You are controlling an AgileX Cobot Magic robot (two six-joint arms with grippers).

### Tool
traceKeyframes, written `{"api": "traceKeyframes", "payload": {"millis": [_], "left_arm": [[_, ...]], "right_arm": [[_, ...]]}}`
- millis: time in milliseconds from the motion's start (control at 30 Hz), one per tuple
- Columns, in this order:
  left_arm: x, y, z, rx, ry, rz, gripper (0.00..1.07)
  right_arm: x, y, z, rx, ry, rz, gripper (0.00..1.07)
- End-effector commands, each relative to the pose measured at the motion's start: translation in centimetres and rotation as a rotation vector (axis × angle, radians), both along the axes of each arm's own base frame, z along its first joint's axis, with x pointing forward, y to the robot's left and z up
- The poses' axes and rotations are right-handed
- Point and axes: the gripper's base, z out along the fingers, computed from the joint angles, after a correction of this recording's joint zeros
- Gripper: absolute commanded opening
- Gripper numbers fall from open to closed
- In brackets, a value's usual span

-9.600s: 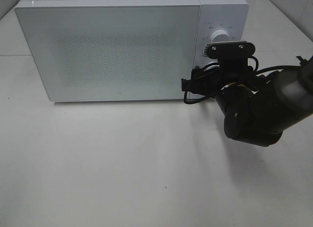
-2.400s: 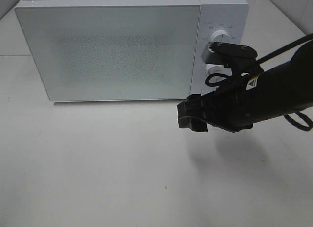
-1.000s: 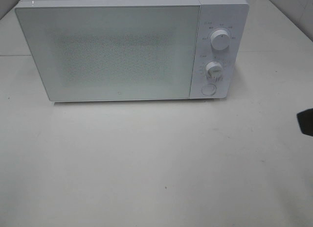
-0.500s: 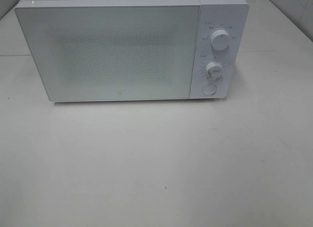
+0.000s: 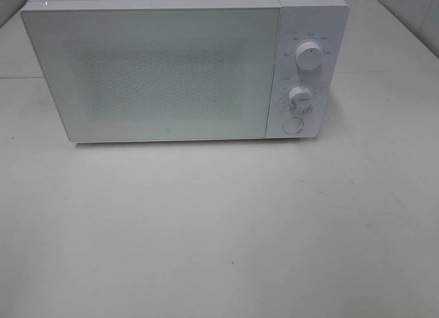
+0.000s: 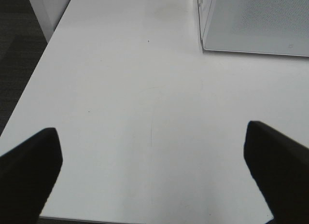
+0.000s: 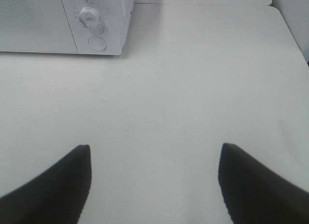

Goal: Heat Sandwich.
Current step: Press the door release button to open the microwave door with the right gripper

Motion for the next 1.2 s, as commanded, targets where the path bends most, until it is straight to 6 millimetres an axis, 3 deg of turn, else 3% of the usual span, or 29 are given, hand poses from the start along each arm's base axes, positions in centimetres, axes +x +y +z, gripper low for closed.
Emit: {"api": "traceKeyframes", "payload": {"millis": [33, 500, 667, 900, 1200], "left_arm": [[-0.2, 0.0, 0.1, -0.004, -0.028, -0.006, 0.98], [-0.2, 0.0, 0.1, -0.004, -0.028, -0.006, 0.98], [-0.2, 0.0, 0.1, -0.004, -0.028, -0.006, 0.98], [-0.2, 0.0, 0.1, -0.004, -0.028, -0.006, 0.98], [-0.2, 0.0, 0.1, -0.004, -0.028, -0.006, 0.98]], "right_arm": [[-0.3, -0.1, 0.0, -0.012, -0.048, -0.003, 0.71], [-0.3, -0.1, 0.1, -0.009, -0.053, 0.001, 0.71], [-0.2, 0.0, 1.5, 0.006, -0.139, 0.009, 0.71], [2.7, 0.4, 3.3, -0.004, -0.234, 0.019, 0.71], [6.7, 1.2, 2.9, -0.009, -0.251, 0.041, 0.71]]}}
